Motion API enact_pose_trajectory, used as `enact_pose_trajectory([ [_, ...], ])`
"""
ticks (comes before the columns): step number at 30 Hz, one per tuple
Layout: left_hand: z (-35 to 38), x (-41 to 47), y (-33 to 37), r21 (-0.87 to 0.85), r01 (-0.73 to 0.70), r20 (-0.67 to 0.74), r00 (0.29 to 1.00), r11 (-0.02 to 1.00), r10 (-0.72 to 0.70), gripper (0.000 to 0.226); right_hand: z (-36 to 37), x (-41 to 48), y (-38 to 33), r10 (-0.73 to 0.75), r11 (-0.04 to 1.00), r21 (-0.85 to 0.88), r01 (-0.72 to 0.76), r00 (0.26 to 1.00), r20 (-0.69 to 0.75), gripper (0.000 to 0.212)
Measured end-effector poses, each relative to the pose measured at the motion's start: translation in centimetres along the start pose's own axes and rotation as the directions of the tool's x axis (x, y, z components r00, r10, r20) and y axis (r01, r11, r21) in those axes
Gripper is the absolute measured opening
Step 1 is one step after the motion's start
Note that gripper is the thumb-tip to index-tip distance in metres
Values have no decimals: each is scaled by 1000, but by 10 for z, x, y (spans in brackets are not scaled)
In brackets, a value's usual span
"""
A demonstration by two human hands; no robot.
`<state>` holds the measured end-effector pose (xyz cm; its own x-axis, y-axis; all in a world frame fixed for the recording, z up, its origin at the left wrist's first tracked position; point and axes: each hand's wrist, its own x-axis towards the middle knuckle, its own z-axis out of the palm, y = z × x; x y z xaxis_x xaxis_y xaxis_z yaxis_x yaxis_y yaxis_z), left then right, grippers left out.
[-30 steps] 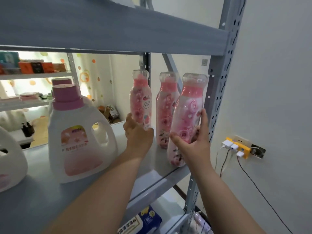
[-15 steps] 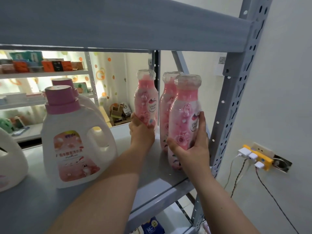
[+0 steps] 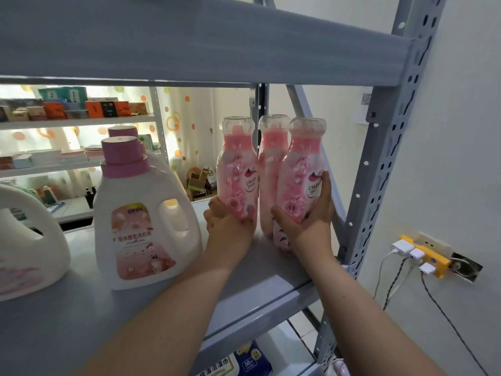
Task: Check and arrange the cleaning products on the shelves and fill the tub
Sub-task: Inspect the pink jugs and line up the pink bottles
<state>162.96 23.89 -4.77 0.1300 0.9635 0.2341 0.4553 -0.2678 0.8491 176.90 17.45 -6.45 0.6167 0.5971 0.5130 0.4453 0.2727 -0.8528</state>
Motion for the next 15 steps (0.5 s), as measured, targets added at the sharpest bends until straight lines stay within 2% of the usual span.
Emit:
enact_pose_trajectory([
  [6,-10,-20,2,90,-25,26,999,996,23,70,7,4,-10,57,995,-89,-54,998,24,121],
  [15,-27,-41,0,114,-1,38,999,993,-4,72,15,7,-10,105,987,-121,-105,994,1,115],
])
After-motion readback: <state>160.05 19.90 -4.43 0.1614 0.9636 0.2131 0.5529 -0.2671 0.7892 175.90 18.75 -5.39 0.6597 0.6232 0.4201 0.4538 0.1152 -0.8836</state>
